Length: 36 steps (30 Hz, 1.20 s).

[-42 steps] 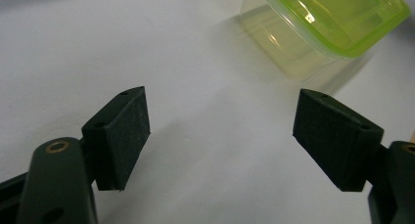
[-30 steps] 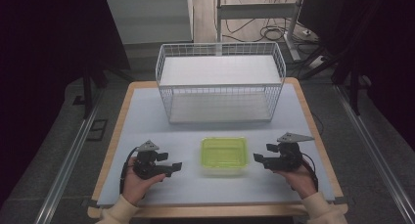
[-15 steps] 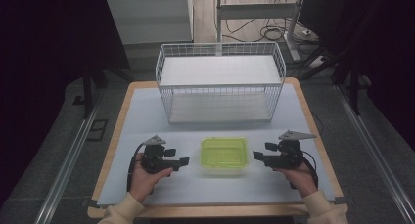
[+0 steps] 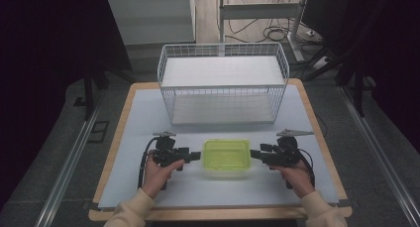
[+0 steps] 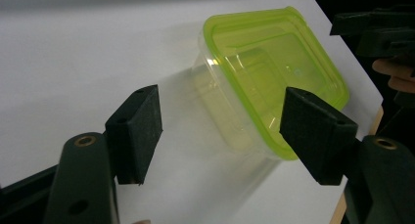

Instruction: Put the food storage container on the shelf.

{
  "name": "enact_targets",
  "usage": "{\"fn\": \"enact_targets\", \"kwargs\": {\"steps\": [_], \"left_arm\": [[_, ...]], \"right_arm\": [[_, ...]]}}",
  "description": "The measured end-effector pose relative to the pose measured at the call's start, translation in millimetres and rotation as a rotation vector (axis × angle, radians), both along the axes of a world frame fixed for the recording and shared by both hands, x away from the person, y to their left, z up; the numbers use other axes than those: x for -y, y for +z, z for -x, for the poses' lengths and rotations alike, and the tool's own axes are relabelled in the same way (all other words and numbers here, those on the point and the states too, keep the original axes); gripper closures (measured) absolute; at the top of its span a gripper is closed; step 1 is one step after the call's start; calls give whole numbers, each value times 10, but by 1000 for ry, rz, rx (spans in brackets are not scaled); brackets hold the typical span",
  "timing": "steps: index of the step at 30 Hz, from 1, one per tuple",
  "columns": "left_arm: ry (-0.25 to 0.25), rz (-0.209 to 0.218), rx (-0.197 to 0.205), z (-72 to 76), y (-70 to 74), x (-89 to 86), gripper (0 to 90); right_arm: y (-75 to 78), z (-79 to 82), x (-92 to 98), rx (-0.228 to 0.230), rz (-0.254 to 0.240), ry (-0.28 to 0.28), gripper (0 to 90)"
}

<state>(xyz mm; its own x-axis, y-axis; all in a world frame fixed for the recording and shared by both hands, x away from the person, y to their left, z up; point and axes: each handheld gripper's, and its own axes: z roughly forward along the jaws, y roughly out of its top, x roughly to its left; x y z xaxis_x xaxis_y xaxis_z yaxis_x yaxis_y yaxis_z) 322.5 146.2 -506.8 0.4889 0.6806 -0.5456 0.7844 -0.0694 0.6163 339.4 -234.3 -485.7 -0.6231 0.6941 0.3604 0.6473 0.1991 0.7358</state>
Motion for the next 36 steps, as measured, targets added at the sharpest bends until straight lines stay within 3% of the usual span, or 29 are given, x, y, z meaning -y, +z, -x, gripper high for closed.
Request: {"fn": "enact_targets", "kwargs": {"steps": [10,19,24,29,36], "left_arm": [[-11,19,-41,-94,-47,127,349],[-37,49,-70,-147,-99,189,466],[-53,26,-81,-147,-124,227,607],[-53,42,-77,-112,-113,230,707],[-71,50,-53,-33,-73,222,757]], "right_arm": [[-94,-87,-72,-86,-16,12,457],[-148,-118,-134,-129,-16,16,519],[-172,-126,-150,-166,-17,39,624],[-208,-135,-152,-208,-55,51,681],[-142,-92,-117,-195,-96,31,759]]}}
